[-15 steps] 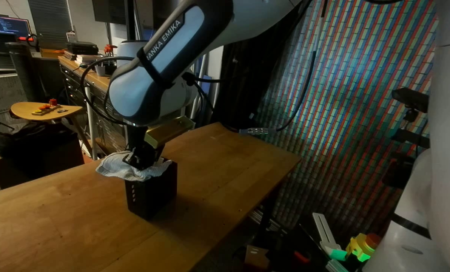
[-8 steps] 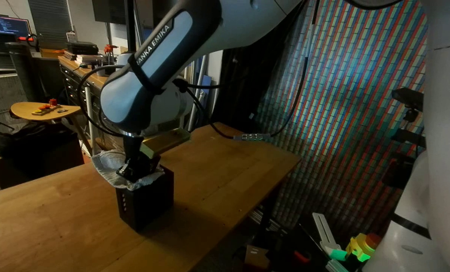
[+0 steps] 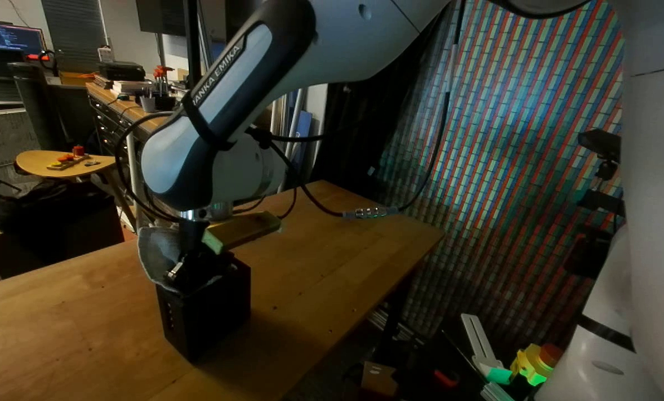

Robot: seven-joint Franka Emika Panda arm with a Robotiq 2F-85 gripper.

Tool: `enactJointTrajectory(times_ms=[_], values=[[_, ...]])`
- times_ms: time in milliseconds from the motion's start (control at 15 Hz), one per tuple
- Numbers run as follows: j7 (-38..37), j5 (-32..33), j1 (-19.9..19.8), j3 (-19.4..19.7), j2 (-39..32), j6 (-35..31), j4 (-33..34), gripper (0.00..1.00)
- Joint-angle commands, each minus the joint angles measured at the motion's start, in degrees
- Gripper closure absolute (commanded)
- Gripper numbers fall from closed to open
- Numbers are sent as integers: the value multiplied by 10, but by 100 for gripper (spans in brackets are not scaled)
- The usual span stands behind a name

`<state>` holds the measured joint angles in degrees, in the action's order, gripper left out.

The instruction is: Shove the cloth into the box

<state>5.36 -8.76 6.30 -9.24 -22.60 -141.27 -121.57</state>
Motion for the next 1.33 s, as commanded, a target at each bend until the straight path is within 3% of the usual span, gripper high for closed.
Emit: enactJointTrajectory(times_ms=[0,667,1267], values=[[27,-36,-14,-21,-22,-23,-18,100],[-19,-33,4,-15,9,-7,-22,100],[-145,109,38,32,112,39,0,97]])
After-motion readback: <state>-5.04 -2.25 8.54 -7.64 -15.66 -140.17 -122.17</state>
